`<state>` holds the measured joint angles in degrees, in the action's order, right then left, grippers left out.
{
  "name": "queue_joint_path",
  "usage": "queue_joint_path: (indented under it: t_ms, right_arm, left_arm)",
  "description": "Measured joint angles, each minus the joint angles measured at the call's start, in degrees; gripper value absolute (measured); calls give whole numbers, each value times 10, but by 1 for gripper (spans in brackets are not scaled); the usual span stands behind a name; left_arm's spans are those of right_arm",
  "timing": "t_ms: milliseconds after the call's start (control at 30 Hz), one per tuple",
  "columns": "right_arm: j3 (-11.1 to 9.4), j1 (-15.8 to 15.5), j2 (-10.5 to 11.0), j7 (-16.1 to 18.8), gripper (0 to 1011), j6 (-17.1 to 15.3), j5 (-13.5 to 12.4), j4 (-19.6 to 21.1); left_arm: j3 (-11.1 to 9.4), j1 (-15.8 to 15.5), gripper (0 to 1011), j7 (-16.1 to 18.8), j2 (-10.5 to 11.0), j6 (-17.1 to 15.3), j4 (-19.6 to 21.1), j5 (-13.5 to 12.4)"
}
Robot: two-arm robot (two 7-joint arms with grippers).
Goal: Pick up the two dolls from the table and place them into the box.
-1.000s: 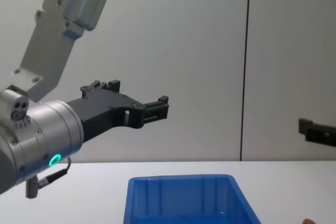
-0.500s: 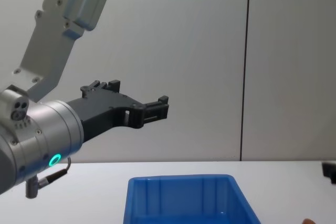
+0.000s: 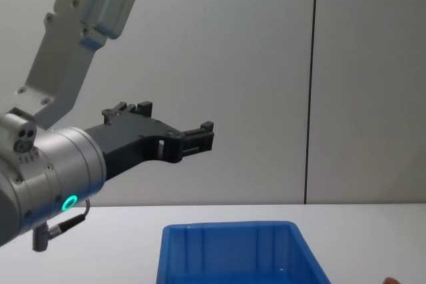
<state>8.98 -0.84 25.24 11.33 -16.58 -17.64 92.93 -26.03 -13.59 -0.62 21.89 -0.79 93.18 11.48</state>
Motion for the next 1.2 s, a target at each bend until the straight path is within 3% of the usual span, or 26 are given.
queue_joint_path:
  t_ms: [700,967,1200]
  right_arm:
    - [12,12,-13,13,1001,-28,10,-58]
    - [14,15,-17,5,833,-28,12,-69]
    - [14,15,-20,-7,607,-19,18,-72]
  left_arm:
    - [0,0,1001,0,0,0,0,0]
    - [0,0,1000,0,0,0,0,0]
    - [0,0,1000,0,0,0,0,0]
